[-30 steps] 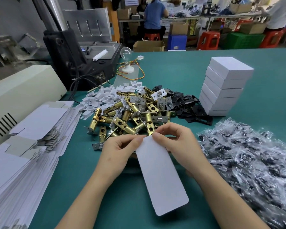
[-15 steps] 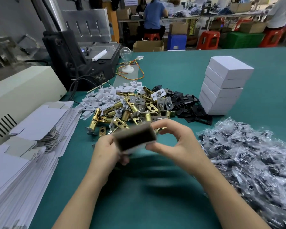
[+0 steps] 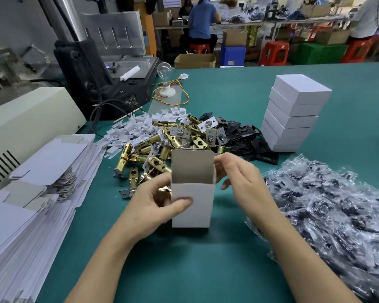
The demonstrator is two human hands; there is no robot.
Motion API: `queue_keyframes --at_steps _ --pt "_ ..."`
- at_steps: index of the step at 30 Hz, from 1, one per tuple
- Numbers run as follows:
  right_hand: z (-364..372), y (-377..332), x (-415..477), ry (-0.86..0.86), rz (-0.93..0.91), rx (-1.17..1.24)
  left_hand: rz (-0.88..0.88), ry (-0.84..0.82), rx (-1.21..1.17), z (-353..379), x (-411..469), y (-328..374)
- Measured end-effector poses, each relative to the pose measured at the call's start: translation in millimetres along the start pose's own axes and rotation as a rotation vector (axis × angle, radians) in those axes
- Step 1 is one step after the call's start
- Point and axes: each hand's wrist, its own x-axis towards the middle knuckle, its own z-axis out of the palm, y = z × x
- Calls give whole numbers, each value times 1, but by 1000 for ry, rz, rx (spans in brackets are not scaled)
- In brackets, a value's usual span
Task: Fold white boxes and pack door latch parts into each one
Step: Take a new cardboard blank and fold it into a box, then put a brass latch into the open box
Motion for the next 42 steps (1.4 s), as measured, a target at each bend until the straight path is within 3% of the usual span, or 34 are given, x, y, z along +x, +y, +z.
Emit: queue_keyframes --at_steps 3,8,15,20,24,35,39,42 --pt "-2 -1 4 -19 -60 -257 -4 -82 -21 3 1 -2" --pt "4 -9 21 -144 31 -710 -3 -183 59 6 0 -3" --pt "27 -9 43 -185 78 -1033 -9 -160 66 6 -1 -2" --pt "31 -14 47 -168 108 -1019 -7 -157 75 5 -1 -5" --pt "23 -26 45 -30 63 -933 -5 -143 72 5 -1 -7" --pt "-21 -87 64 292 -267 -715 -34 -63 83 7 1 -6" --pt "-32 -120 51 340 -333 -463 -53 -8 102 7 1 -8" --pt "-28 -129 40 259 -252 -191 -68 20 96 7 1 -9"
